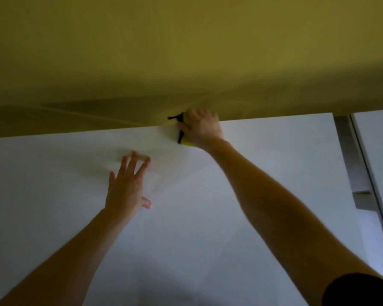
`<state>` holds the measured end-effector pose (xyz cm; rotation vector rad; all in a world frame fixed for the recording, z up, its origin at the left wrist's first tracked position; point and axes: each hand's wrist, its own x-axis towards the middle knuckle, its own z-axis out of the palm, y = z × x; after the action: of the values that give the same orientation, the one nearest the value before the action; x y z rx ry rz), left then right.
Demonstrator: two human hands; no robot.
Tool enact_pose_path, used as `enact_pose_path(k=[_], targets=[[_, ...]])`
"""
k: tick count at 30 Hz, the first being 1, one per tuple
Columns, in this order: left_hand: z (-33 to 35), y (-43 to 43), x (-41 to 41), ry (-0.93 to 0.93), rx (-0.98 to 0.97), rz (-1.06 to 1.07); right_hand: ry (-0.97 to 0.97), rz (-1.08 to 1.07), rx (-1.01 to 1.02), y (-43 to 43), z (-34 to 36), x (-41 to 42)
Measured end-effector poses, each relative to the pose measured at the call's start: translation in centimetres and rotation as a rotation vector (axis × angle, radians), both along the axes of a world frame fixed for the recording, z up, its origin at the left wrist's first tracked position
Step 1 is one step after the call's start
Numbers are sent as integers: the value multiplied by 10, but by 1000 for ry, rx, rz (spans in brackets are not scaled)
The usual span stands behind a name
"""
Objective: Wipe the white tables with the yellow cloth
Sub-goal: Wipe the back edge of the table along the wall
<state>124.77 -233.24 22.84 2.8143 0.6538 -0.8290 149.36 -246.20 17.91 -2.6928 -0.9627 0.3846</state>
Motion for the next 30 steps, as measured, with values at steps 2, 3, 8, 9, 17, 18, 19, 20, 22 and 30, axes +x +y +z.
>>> enact_pose_path(k=[2,3,8,9,17,18,19,20,22,30], targets=[[2,-1,1,5,-5,-2,-87,-155,-6,-79,-8,38],[3,-1,2,7,-4,0,-114,-221,-20,-117,-9,57],[2,0,2,23,-13,2,-223,-470,-106,-168,-17,86],[2,0,2,27,-13,6,-237,-498,-98,-147,-18,75],[3,-2,2,44,17,41,14,106,-38,77,9,-49],[4,-4,4,62,33,42,26,134,-29,76,10,-45],[7,-8,8,92,56,34,38,156,-10,62,9,-35],[9,-13,13,130,89,18,44,158,19,39,5,-21],[12,-26,22,177,176,-20,5,74,75,-30,-5,17],[21,-99,65,179,133,-44,-196,-384,-103,-267,-9,151]])
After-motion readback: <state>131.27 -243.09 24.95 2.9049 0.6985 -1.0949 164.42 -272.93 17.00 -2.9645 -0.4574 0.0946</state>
